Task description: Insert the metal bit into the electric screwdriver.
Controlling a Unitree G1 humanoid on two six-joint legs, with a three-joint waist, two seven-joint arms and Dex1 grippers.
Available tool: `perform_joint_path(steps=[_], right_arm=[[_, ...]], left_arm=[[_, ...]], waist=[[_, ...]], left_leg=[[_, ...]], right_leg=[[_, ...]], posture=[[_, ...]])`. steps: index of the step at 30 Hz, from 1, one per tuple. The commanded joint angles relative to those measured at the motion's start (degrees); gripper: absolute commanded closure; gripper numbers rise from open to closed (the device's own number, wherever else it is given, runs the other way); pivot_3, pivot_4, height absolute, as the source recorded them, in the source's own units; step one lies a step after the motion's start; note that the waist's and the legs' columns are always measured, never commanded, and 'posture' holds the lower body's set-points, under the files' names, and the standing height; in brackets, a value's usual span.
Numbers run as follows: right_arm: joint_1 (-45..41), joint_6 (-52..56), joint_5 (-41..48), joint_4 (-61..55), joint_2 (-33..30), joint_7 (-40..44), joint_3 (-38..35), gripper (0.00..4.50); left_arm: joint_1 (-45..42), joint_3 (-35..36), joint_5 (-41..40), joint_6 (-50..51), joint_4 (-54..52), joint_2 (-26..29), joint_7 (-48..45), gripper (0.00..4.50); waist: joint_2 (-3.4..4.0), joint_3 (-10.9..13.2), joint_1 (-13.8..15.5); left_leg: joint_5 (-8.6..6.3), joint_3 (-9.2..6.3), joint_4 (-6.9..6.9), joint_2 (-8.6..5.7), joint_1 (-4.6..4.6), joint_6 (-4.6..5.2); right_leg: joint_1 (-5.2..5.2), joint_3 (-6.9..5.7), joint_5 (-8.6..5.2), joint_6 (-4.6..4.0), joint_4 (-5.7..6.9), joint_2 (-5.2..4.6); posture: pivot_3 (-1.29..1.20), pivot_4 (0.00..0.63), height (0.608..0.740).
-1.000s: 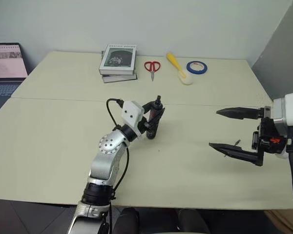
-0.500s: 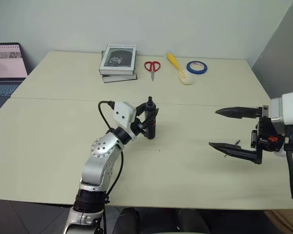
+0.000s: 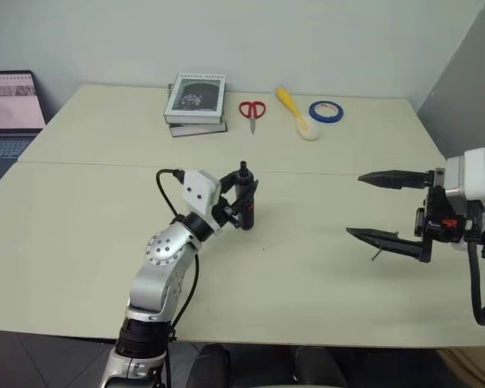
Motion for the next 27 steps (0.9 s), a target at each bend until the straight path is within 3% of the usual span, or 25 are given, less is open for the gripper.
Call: perform_joint_path(steps=[1,10,14,22,27], right_arm=[[2.8,-0.2,-2.0,1.8,-1.4,1.9,-4.7,0.0],[11.4,-3.5,-10.7,6.5,-3.8,7.1,-8.6,0.0],[11.5,-15.4,-21.8,16.2,-9.5,14.4,-1.6,0.0],[-4.3,-39.0,-37.8,35.6,-11.8,23.1,17.9,0.0],[-22.6,-56.1,-49.2,53.7,-6.4,30.1,31.5,0.0]], left_arm=[[-4.7,-2.5,0.5,-3.5,-3.8,-2.7,0.4,2.84],[-6.1,-5.4,-1.9,-4.4,-0.7,-3.8,-5.1,2.84],[-5.9,-6.3,-0.9,-7.3,3.4,-4.7,-6.7,2.84],[-5.4,-6.5,-0.1,-7.9,3.7,-5.5,-6.0,2.84],[-4.2,-7.3,0.5,-6.0,0.4,-5.8,-4.2,2.84]], waist=[[-0.03,0.0,0.1],[-0.01,0.0,0.6],[0.02,0.0,0.2],[0.07,0.1,-0.3],[0.21,0.2,-0.5]], left_leg=[[0.0,0.0,0.0,0.0,-0.04,0.0],[-0.01,0.02,-0.09,-0.05,-0.07,0.0],[-0.01,0.08,-0.05,-0.05,-0.05,-0.01],[0.0,0.16,0.0,-0.05,0.03,-0.01],[0.01,0.19,-0.01,-0.05,0.04,-0.02]], right_leg=[[-0.02,0.0,0.01,0.01,0.0,0.0],[-0.06,0.0,0.02,0.05,-0.08,-0.03],[-0.05,0.03,0.02,0.06,-0.08,-0.04],[-0.04,0.11,0.01,0.03,-0.04,-0.05],[-0.05,0.12,0.15,0.24,-0.06,-0.08]], posture=[[0.0,0.15,0.74],[0.0,0.15,0.74],[0.0,0.15,0.74],[0.0,0.15,0.74],[0.0,0.15,0.74]])
